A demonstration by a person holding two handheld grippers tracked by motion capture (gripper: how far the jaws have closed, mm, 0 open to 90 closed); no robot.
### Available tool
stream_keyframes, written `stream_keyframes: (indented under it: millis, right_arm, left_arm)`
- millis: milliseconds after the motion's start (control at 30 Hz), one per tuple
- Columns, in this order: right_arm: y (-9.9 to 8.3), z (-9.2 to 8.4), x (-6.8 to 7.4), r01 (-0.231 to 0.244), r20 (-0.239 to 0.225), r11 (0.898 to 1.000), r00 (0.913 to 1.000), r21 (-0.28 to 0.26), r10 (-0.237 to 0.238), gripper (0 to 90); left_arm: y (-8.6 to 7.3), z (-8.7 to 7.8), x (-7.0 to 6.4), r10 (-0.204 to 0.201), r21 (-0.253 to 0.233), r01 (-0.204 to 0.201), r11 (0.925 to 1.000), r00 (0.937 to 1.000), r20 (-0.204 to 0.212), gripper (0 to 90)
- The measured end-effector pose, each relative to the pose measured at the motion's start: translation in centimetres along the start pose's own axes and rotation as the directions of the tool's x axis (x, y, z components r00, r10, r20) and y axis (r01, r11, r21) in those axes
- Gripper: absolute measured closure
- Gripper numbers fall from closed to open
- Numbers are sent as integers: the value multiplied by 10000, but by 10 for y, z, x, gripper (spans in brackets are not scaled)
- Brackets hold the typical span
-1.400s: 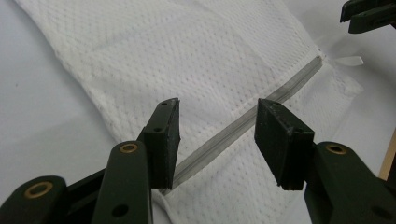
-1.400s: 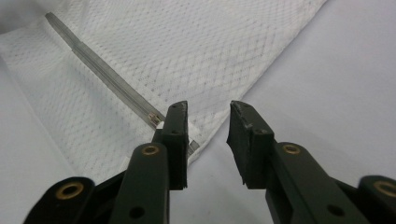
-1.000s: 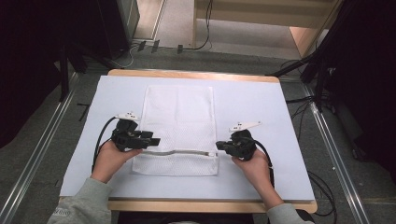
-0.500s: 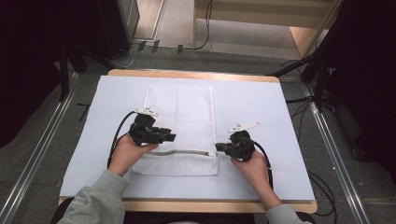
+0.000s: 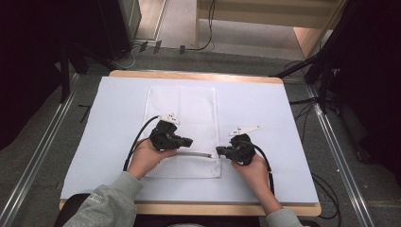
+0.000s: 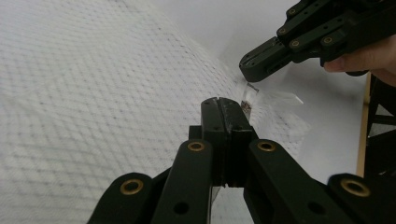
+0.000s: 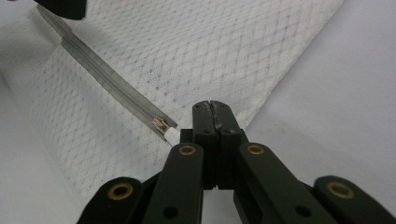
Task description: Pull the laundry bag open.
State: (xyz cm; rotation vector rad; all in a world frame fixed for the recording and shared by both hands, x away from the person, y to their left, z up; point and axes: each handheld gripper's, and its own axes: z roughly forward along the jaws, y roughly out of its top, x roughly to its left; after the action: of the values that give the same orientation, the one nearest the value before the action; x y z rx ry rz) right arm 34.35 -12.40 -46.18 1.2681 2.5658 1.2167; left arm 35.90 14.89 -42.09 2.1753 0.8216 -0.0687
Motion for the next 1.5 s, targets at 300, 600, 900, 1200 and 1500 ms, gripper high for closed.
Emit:
stream_keyframes:
  millis: [300, 600, 900, 1200, 1500]
  right_arm:
    - [-4, 4, 0, -59, -11, 9999, 10000, 150, 59, 900]
    - [-5, 8, 1, 10, -113, 9998, 9999, 216, -7, 900]
    - [-4, 14, 6, 60, -318, 9995, 9995, 298, -50, 900]
    - [-4, 16, 17, 353, -399, 9988, 9986, 334, -339, 900]
    - [0, 17, 20, 411, -481, 9991, 9980, -61, -414, 900]
  left_arm:
    - [1, 27, -15, 362, 317, -379, 9988, 9981, 499, 900]
    - [-14, 50, -10, 201, 1095, -232, 9937, 9994, 289, 900]
    - [-20, 51, -7, 41, 926, -78, 9957, 9992, 397, 892]
    - [-20, 50, -6, 122, 930, -157, 9955, 9992, 388, 880]
    - [-17, 42, -1, -171, 729, 142, 9972, 9991, 392, 864]
